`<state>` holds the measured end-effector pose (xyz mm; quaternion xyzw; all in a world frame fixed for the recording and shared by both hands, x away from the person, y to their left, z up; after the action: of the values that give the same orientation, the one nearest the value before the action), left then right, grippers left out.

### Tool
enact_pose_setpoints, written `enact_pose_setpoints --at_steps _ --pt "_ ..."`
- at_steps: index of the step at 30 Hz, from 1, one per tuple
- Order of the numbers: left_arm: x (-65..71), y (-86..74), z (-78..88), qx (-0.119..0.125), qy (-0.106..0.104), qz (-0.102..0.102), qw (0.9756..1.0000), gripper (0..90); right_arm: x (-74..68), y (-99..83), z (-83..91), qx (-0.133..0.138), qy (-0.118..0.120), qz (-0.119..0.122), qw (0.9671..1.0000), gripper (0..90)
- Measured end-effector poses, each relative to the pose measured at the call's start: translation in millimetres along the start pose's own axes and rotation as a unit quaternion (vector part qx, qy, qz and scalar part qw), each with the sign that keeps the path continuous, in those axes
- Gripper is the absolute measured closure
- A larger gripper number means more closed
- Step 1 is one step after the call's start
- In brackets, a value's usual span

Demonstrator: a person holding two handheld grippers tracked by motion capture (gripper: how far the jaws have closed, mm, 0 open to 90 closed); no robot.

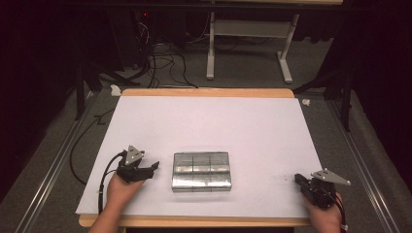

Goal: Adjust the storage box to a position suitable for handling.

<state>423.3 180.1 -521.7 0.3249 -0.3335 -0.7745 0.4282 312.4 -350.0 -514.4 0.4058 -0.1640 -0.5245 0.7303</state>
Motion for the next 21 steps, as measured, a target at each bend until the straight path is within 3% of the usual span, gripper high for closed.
enact_pose_setpoints --at_steps 6,11,15,19,21 --pt "0.4 0.0 -0.1 0.0 -0.002 -0.001 1.0 27.3 -7.0 3.6 -7.7 -0.006 0.008 0.016 0.9998 86.6" --pt "0.3 0.0 -0.2 -0.001 -0.001 -0.001 1.0 27.5 -7.6 2.2 -11.8 -0.02 0.009 0.015 0.9996 83.7" --pt "0.3 0.1 -0.4 -0.001 -0.001 0.0 1.0 28.8 -6.6 4.1 -8.0 -0.003 0.012 0.011 0.9999 79.4" --pt "1.2 0.9 3.4 0.014 0.002 -0.005 0.9999 42.7 -6.4 6.4 -5.3 0.006 0.01 0.016 0.9998 77.8" --pt "10.8 3.1 14.1 0.026 -0.029 0.022 0.999 54.2 -9.3 9.5 -4.8 0.013 0.01 0.022 0.9996 75.6"
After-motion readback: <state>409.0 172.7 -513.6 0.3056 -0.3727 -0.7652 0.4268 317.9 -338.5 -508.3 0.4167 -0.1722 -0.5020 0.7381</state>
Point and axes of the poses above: each handheld gripper's, and its own axes: z roughly backward along the jaws, y roughly out of its top, x roughly to its right, the point moved 6 cm from there along -z, roughly forward along the jaws, and after that the axes turned 15 degrees about y, right-handed, at the moved point
